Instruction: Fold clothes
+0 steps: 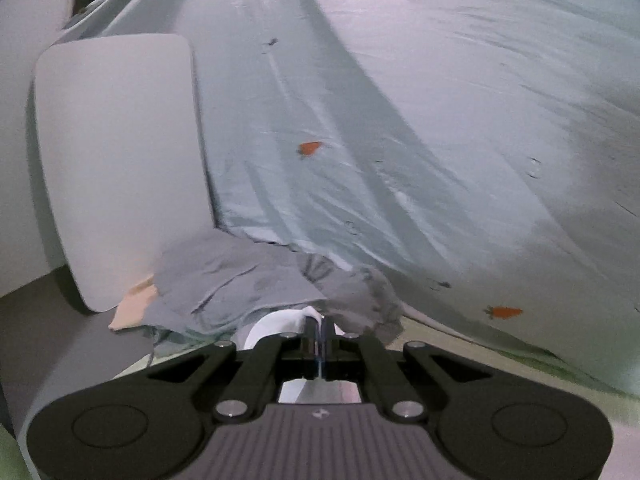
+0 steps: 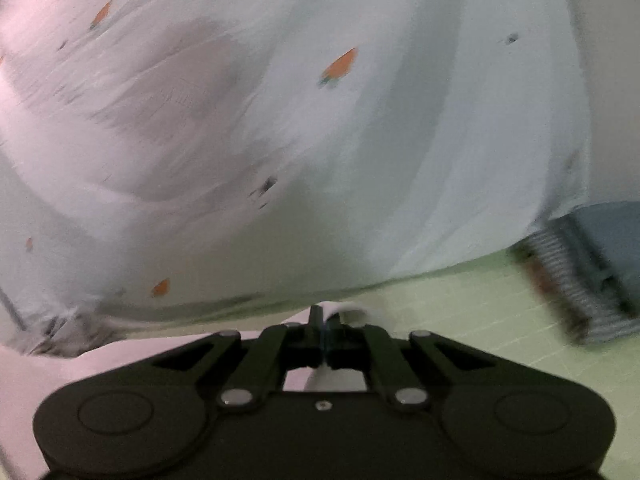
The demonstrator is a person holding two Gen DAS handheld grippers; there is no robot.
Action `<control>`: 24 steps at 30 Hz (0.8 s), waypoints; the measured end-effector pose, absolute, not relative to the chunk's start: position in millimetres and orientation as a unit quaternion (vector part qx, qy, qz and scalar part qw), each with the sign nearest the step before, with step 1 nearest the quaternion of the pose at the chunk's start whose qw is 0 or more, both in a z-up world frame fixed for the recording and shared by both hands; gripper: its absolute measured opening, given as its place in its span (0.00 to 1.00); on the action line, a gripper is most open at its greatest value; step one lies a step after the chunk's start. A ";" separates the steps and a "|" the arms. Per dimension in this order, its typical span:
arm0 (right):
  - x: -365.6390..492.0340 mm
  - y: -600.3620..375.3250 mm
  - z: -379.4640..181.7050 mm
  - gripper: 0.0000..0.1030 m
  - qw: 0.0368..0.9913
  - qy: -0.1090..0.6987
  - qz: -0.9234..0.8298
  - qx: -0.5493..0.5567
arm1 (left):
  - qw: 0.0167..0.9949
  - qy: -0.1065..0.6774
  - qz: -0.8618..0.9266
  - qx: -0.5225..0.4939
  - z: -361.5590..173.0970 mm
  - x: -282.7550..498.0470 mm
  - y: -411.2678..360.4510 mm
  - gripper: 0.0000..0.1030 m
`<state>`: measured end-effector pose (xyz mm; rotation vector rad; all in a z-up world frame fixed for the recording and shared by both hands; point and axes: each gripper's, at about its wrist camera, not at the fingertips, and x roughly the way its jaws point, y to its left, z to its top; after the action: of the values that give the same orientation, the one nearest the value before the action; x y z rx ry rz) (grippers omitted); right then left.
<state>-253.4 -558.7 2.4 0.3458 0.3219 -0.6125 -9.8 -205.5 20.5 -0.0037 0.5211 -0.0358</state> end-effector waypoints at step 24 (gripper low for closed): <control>-300.2 -572.1 -97.4 0.81 0.797 0.361 -0.373 0.309 | 0.864 0.465 -0.030 -0.190 -93.2 -52.3 -113.2 0.67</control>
<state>-300.2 -572.1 -97.4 0.6625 0.7749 -0.8000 -52.3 -113.2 -93.2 -0.3979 0.9747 -0.0630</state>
